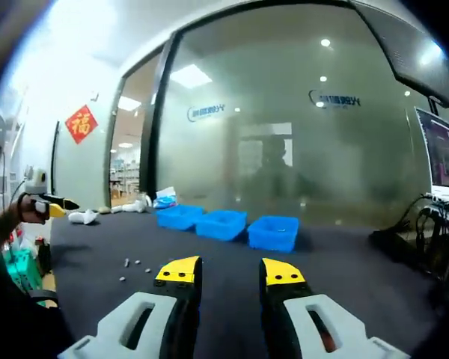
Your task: Sort the screws, nuts, and washers into the corresponding bins
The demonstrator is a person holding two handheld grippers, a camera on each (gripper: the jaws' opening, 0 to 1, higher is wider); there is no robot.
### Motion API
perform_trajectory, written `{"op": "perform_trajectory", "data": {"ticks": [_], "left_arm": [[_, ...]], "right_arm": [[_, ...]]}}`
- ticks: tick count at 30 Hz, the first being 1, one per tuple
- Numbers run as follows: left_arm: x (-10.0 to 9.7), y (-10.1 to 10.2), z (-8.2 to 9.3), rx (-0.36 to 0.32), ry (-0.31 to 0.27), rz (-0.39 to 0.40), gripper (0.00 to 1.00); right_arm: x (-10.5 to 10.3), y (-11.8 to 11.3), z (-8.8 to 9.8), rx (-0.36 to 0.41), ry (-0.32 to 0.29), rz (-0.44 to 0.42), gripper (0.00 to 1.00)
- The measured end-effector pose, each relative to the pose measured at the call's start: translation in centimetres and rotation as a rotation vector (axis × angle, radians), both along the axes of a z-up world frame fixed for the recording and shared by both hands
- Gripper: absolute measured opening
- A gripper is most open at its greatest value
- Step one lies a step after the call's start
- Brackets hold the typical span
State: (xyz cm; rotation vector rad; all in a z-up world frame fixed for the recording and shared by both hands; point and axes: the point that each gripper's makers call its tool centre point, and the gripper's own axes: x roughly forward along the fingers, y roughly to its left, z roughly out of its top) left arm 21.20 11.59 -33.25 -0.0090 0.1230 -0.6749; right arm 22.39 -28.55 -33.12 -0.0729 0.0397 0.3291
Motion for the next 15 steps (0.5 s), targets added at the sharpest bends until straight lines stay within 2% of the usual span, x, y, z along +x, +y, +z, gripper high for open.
{"op": "perform_trajectory", "data": {"ticks": [8,15], "left_arm": [[-0.1,0.0,0.0,0.002,0.001,-0.004,0.50],[-0.2,0.4,0.0,0.016,0.002,-0.014,0.50]], "right_arm": [[-1.7,1.0,-0.3,0.014,0.005,0.034,0.28],[-2.1,2.5,0.0,-0.031,0.014,0.110,0.28]]}}
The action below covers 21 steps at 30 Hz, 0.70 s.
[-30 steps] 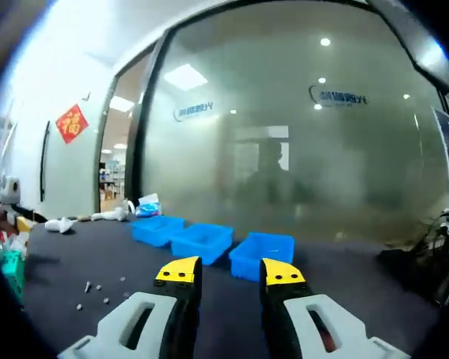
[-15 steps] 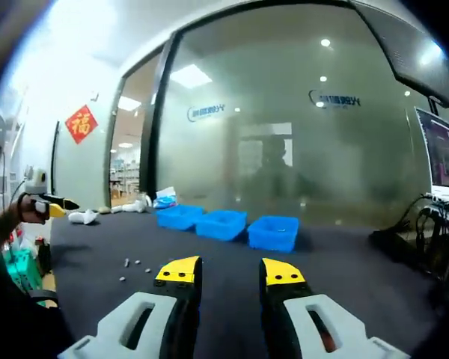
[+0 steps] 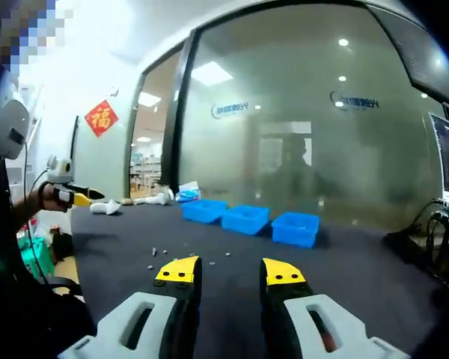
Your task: Sort the screws, nuts, and washers into the corresponding bins
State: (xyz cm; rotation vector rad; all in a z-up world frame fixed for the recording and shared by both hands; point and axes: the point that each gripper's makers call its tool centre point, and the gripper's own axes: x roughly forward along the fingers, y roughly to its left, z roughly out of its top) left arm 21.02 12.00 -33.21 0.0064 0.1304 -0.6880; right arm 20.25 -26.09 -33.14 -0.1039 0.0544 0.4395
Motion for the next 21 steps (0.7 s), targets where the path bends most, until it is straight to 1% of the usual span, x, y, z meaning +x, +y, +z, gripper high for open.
{"op": "perform_trajectory", "data": {"ticks": [6,12,15,21], "left_arm": [[0.0,0.5,0.1,0.005,-0.004,0.012,0.51],[0.1,0.4,0.1,0.013,-0.008,0.005,0.51],[0.2,0.2,0.1,0.016,-0.006,-0.005,0.51],[0.0,0.0,0.1,0.020,-0.008,-0.017,0.51]], "right_arm": [[0.0,1.0,-0.1,-0.032,0.017,0.040,0.28],[0.2,2.0,-0.4,-0.058,0.038,0.081,0.28],[0.5,3.0,-0.6,-0.044,0.065,0.128,0.28],[0.9,4.3,-1.1,-0.089,0.099,0.205,0.28]]}}
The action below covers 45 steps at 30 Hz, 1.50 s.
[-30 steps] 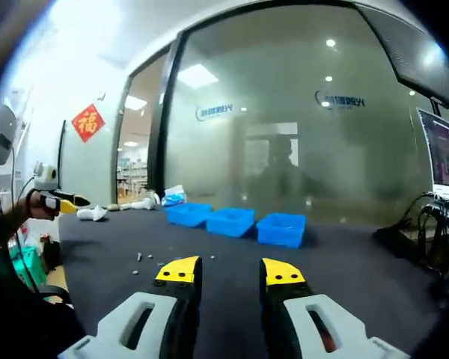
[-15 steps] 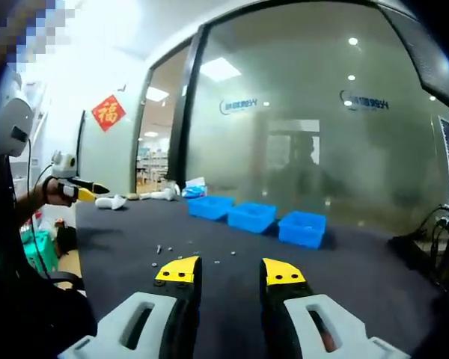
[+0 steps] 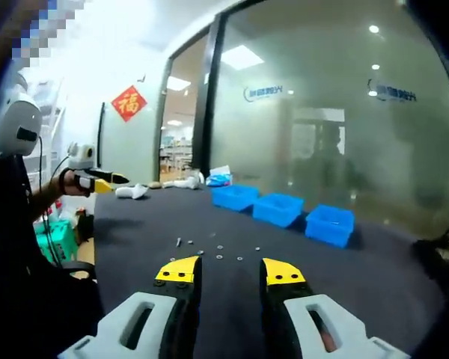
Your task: Sort the screws, nuts, and washers into the corresponding bins
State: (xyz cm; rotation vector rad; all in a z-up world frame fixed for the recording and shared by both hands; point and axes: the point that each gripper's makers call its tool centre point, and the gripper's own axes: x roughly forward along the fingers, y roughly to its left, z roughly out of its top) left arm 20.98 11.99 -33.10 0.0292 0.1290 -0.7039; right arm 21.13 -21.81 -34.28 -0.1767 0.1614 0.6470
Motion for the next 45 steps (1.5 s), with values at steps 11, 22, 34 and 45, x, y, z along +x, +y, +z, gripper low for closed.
{"op": "perform_trajectory", "data": {"ticks": [11,22,34,45], "left_arm": [[-0.1,0.0,-0.2,-0.003,0.012,-0.016,0.52],[-0.6,-0.4,-0.7,0.007,0.025,-0.042,0.52],[-0.8,-0.3,-1.2,0.017,0.040,-0.055,0.53],[-0.9,-0.4,-1.6,0.011,0.052,-0.069,0.53]], "right_arm": [[-0.3,2.1,-0.4,-0.038,0.041,0.124,0.28],[-0.9,3.8,-1.4,-0.128,0.093,0.255,0.28],[-0.1,4.4,-1.4,-0.187,0.107,0.292,0.28],[1.3,5.6,-2.2,-0.273,0.194,0.311,0.26]]}}
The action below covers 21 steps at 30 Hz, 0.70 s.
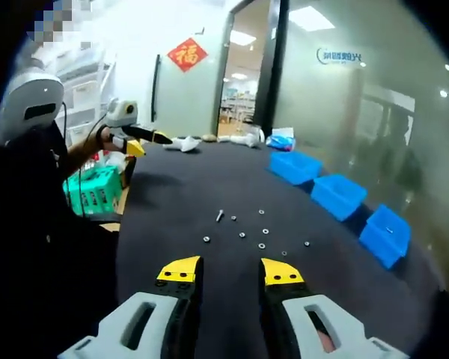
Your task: Sort the screws, nuts, and washers into the corresponding bins
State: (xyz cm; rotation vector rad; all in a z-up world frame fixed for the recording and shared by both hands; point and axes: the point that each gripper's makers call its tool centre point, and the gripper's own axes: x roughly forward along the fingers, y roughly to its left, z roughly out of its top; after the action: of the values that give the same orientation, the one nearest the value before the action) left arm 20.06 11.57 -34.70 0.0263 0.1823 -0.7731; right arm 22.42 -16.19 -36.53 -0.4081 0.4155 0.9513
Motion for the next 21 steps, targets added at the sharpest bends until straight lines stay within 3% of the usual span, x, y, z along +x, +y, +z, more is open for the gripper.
{"op": "perform_trajectory", "data": {"ticks": [19,21], "left_arm": [[0.3,0.5,-0.8,-0.009,0.021,0.016,0.53],[0.4,0.5,-1.0,-0.011,0.024,0.017,0.53]], "right_arm": [[2.2,7.3,-1.7,-0.194,0.133,0.041,0.24],[2.1,7.9,-2.4,-0.210,0.183,0.028,0.23]]}}
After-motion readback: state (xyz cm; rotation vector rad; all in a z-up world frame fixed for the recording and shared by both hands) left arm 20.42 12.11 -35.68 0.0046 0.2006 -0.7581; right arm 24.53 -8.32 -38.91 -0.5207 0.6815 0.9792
